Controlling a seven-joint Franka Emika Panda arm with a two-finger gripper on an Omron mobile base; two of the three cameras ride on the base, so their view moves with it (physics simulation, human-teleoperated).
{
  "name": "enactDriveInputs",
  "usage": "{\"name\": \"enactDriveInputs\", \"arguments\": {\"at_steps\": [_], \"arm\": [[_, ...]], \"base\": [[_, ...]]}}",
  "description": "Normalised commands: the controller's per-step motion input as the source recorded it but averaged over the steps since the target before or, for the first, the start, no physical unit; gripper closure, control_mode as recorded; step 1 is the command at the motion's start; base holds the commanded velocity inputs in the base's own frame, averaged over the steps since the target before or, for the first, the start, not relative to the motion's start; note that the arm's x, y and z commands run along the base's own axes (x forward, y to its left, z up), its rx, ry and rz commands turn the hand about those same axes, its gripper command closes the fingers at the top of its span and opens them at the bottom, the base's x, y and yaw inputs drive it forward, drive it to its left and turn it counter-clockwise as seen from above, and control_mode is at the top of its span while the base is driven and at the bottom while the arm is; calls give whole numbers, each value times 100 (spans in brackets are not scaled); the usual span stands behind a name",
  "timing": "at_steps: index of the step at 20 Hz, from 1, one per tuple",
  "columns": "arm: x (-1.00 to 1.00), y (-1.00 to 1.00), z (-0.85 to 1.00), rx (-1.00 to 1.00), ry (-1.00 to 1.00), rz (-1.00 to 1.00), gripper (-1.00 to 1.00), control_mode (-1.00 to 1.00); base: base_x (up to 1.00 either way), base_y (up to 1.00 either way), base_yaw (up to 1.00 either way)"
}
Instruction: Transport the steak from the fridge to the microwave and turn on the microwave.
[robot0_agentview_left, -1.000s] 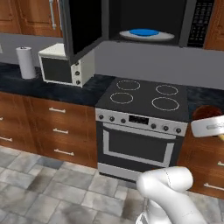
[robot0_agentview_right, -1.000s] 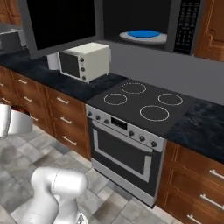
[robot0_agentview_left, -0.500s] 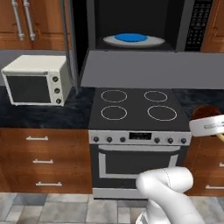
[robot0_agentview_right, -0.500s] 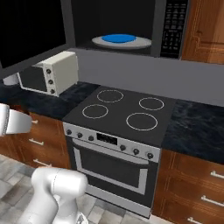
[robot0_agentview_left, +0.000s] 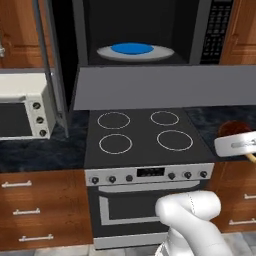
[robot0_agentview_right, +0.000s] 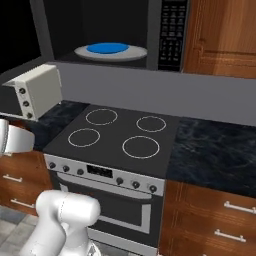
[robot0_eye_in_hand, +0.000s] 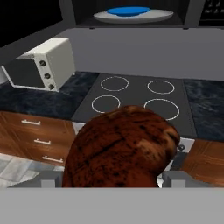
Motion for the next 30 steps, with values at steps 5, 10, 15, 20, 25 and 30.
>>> {"name": "enactDriveInputs", "arguments": {"at_steps": [5,10,15,20,25,30], "arm": [[0,0,0,0,0,0,100,100],[0,0,0,0,0,0,100,100],[0,0,0,0,0,0,100,100],[0,0,0,0,0,0,100,100],[0,0,0,0,0,0,100,100],[0,0,0,0,0,0,100,100]], "base": [[45,-41,-1],[9,-52,10],[14,-25,26],[29,-4,25],[55,-12,19],[71,-19,12]]}}
